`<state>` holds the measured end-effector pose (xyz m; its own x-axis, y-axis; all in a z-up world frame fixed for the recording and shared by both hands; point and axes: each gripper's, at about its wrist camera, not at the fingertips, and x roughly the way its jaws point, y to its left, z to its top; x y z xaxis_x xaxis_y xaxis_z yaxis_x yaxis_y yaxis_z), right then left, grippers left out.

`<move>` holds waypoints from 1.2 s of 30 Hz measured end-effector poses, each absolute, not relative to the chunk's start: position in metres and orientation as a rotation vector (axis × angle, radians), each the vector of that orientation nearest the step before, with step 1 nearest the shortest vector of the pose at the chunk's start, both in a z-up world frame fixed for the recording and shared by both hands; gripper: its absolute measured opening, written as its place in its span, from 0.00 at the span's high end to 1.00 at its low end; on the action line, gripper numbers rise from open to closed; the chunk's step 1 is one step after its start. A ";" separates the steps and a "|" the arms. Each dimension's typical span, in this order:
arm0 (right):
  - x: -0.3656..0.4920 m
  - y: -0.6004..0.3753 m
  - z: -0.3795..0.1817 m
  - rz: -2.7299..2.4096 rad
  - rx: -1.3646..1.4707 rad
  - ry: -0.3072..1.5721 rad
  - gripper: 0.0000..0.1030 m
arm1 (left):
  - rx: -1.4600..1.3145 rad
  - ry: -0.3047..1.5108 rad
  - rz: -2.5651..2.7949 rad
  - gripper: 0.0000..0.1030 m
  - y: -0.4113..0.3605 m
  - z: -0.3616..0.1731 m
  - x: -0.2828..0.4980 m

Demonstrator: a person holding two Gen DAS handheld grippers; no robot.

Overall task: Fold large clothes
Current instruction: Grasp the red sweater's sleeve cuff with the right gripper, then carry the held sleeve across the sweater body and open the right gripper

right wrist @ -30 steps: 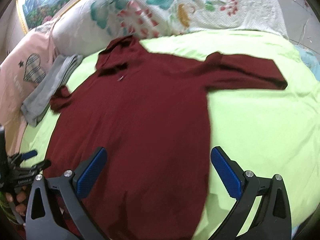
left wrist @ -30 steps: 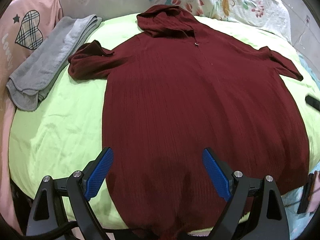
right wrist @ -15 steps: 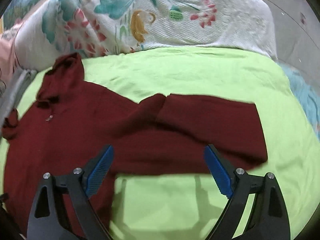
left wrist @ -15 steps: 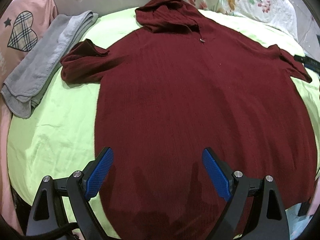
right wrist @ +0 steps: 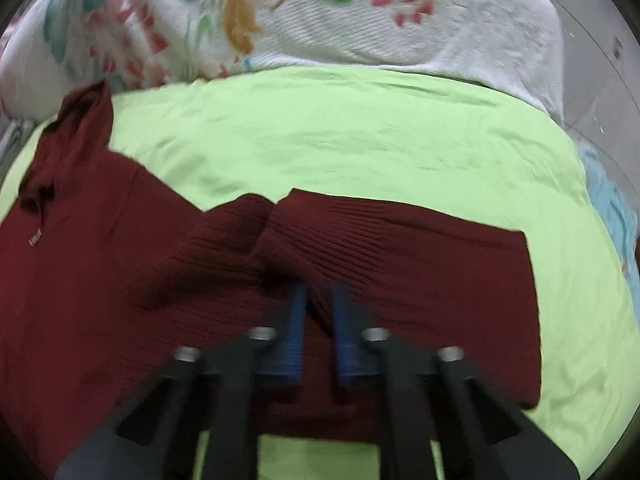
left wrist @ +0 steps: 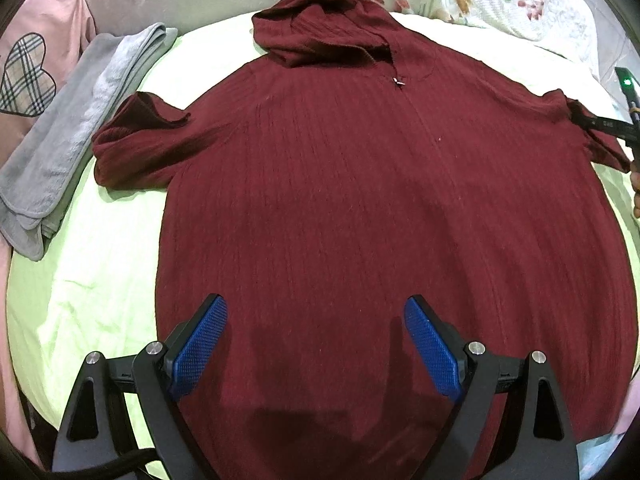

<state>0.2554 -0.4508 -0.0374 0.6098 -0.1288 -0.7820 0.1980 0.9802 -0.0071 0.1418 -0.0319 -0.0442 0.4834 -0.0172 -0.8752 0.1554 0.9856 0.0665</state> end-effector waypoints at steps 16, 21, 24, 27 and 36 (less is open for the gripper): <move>0.257 -0.380 -0.003 -0.118 0.107 0.834 0.50 | 0.033 1.020 -0.040 0.12 0.015 -0.032 0.145; 0.263 -0.414 -0.042 -0.198 0.028 0.944 0.40 | 0.011 1.058 -0.015 0.12 0.026 -0.046 0.150; 0.272 -0.418 -0.051 -0.237 -0.060 0.940 0.40 | 0.026 1.068 -0.017 0.12 0.022 -0.051 0.153; 0.279 -0.425 -0.052 -0.251 -0.081 0.933 0.91 | 0.055 1.064 -0.026 0.12 0.015 -0.051 0.152; 0.243 -0.421 -0.007 -0.001 0.422 0.801 0.94 | 0.023 1.053 -0.054 0.12 0.014 -0.051 0.160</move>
